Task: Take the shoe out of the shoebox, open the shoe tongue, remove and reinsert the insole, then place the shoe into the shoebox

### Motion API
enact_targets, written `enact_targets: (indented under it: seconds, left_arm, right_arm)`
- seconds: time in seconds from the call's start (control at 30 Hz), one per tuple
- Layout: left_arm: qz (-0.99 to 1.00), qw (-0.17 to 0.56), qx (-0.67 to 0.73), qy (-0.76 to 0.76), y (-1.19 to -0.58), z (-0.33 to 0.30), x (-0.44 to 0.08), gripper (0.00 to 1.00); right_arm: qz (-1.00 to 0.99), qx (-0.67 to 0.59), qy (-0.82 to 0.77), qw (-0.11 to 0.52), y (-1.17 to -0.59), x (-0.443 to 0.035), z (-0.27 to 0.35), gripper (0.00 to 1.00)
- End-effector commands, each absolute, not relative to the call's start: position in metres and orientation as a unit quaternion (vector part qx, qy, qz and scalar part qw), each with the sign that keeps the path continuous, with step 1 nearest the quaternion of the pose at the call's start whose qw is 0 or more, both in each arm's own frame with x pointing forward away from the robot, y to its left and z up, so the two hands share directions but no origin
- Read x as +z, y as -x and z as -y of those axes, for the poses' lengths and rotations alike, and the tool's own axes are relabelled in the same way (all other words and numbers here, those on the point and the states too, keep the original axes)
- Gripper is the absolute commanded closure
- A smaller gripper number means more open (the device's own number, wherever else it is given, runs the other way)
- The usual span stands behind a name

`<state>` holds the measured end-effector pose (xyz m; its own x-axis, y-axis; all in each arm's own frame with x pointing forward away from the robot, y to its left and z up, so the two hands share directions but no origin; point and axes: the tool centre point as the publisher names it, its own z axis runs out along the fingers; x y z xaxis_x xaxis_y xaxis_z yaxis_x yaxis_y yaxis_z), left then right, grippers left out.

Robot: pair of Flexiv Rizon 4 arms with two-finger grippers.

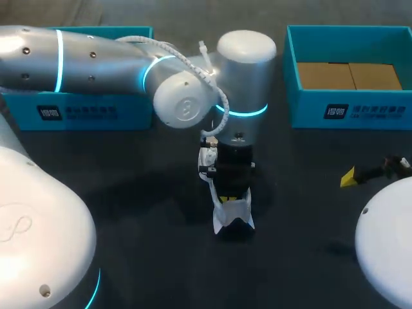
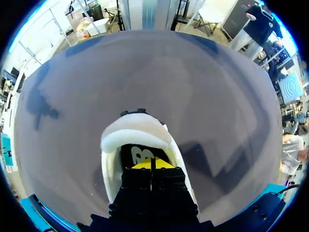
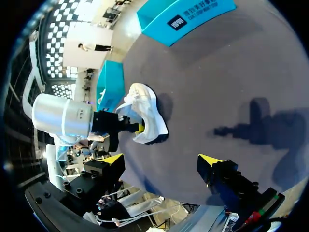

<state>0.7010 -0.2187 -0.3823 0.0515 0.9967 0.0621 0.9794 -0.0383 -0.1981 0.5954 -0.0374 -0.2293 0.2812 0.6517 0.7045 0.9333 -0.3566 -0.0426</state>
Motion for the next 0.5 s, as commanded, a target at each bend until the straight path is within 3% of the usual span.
enact_targets:
  seconds: [0.03,0.5]
  left_arm:
    - [0.686,0.101,0.040,0.719,-0.702,0.224,-0.391,1.00]
    - [0.695,0.096,0.040,0.711,-0.695,0.226,-0.425,1.00]
  right_arm:
    - [0.517,-0.303,0.767,0.231,-0.592,-0.228,0.038,0.00]
    - [0.517,-0.303,0.767,0.231,-0.592,-0.228,0.038,0.00]
